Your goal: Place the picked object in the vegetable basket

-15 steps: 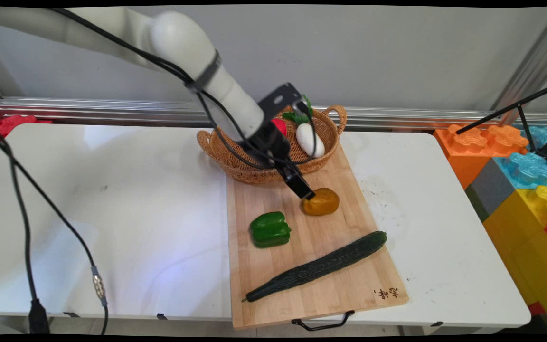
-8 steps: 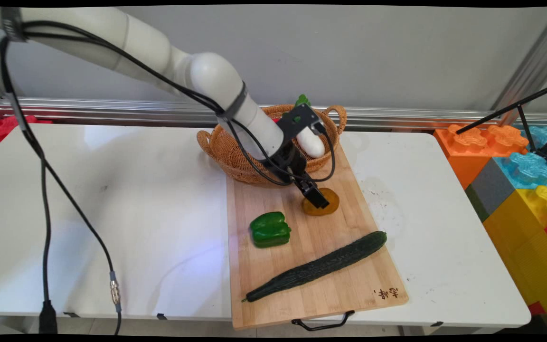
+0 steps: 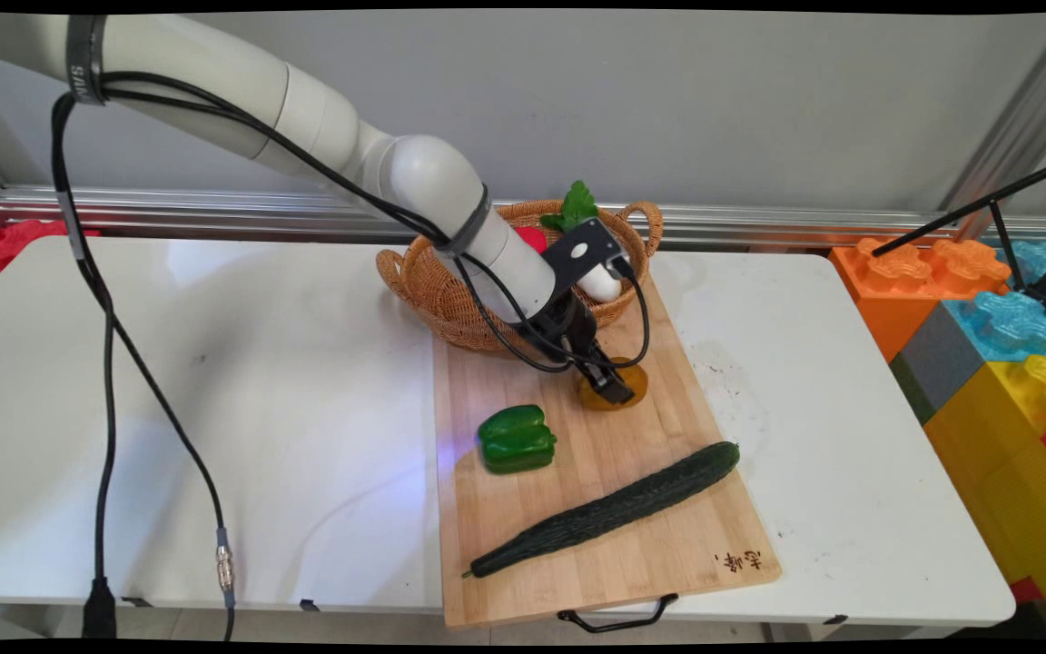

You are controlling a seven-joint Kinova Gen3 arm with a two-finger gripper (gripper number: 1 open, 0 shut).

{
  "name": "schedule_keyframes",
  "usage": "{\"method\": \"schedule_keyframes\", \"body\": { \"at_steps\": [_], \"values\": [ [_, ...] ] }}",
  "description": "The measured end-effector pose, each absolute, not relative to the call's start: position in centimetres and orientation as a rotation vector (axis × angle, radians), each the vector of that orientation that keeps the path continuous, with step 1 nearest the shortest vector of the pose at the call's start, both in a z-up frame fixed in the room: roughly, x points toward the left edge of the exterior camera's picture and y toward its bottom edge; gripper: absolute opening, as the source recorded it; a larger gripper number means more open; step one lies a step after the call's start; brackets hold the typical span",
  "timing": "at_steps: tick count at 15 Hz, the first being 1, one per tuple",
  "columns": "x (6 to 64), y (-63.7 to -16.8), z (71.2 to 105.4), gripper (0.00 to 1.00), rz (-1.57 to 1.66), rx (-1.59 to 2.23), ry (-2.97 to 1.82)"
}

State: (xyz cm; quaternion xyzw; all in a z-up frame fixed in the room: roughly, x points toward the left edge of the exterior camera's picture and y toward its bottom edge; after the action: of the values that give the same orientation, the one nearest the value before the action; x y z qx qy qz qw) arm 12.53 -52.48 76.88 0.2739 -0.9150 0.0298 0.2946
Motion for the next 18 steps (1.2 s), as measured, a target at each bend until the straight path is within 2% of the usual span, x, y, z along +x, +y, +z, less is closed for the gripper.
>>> {"method": "schedule_keyframes", "body": {
  "at_steps": [3,6,14,18],
  "values": [
    [12.6,-52.1,77.5,0.00,0.075,0.732,-2.436],
    [12.6,-51.4,80.0,0.00,0.091,0.745,-2.425],
    [13.3,-52.4,89.9,0.00,0.284,0.819,-2.346],
    [16.0,-53.9,91.1,0.00,0.366,0.937,-2.339]
  ]
}}
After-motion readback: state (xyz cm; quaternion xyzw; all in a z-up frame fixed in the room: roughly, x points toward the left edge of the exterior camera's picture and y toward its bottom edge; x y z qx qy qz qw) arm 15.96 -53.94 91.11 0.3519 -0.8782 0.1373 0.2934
